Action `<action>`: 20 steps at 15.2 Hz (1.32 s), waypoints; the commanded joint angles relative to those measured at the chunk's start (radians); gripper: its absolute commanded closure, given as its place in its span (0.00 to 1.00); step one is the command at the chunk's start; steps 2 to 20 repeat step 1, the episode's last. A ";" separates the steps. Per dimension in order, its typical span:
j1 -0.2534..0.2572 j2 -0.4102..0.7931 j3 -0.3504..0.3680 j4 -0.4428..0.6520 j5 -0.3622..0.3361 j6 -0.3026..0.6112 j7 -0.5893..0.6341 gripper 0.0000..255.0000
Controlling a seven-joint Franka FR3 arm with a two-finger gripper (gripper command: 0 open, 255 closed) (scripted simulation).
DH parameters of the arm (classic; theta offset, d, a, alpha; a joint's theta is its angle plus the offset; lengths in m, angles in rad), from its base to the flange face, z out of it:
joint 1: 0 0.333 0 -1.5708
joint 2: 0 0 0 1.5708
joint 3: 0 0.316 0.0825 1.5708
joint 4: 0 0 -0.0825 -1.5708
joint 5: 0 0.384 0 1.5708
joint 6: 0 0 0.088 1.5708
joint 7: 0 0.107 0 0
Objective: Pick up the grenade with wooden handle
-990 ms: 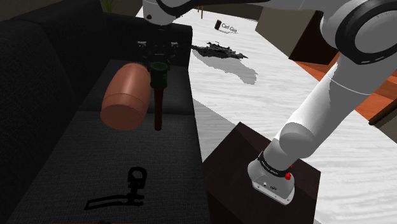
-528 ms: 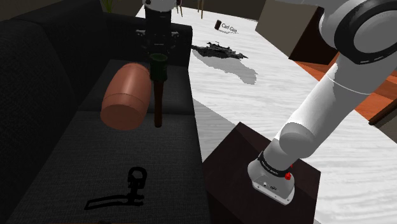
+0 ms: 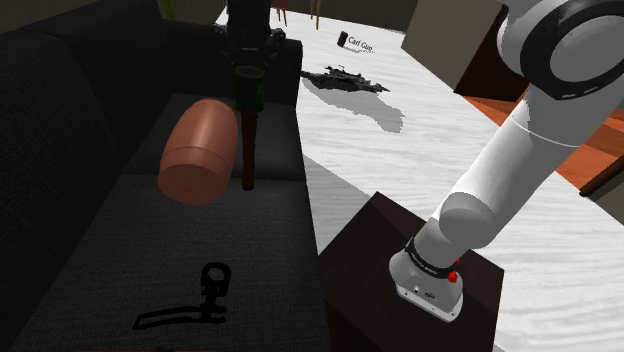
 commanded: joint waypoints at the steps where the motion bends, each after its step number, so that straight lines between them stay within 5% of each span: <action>1: 0.000 0.000 0.000 0.008 0.000 -0.008 0.000 1.00; 20: 0.000 0.000 0.000 0.008 0.000 -0.008 0.000 1.00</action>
